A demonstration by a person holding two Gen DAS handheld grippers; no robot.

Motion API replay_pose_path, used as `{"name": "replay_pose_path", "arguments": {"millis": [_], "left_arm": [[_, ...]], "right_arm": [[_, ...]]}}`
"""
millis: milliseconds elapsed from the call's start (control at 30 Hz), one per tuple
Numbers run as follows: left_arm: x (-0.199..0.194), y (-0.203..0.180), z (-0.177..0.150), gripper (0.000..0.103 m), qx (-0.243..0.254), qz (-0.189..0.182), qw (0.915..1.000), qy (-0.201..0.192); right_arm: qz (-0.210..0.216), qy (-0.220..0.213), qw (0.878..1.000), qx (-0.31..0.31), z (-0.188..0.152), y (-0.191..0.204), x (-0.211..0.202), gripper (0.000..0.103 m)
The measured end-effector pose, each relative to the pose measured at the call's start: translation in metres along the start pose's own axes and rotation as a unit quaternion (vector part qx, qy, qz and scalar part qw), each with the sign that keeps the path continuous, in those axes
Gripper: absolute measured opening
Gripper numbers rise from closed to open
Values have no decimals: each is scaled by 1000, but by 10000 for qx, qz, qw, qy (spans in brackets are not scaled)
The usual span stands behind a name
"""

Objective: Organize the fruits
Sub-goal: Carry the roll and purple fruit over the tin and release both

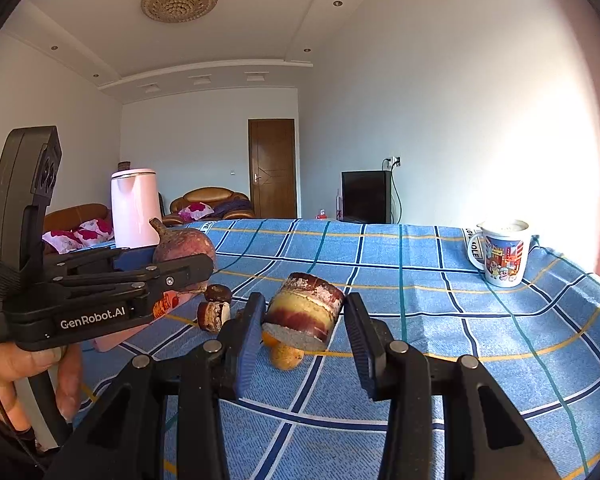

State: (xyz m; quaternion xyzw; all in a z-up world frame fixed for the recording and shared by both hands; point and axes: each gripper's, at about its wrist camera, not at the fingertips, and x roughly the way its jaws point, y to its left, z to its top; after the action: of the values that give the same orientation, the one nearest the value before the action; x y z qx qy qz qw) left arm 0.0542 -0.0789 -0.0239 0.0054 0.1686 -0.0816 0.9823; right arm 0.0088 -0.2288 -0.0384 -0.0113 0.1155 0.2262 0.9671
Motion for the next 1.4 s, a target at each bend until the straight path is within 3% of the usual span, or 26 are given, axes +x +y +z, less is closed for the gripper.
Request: {"name": "replay_pose_path", "arguments": {"millis": [433, 800, 1200, 1400], "left_arm": [[-15, -1, 0, 52, 135, 199, 9992, -322], [-21, 23, 0, 52, -61, 298, 9992, -268], [-26, 63, -2, 52, -330, 475, 9981, -198], [-31, 104, 2, 52, -590, 715, 9956, -158]], "right_arm": [[20, -343, 9994, -58, 0, 1, -10, 43], [53, -225, 9997, -77, 16, 7, -3, 43], [432, -36, 9983, -401, 47, 46, 28, 43], [708, 165, 9958, -563, 59, 74, 57, 43]]}}
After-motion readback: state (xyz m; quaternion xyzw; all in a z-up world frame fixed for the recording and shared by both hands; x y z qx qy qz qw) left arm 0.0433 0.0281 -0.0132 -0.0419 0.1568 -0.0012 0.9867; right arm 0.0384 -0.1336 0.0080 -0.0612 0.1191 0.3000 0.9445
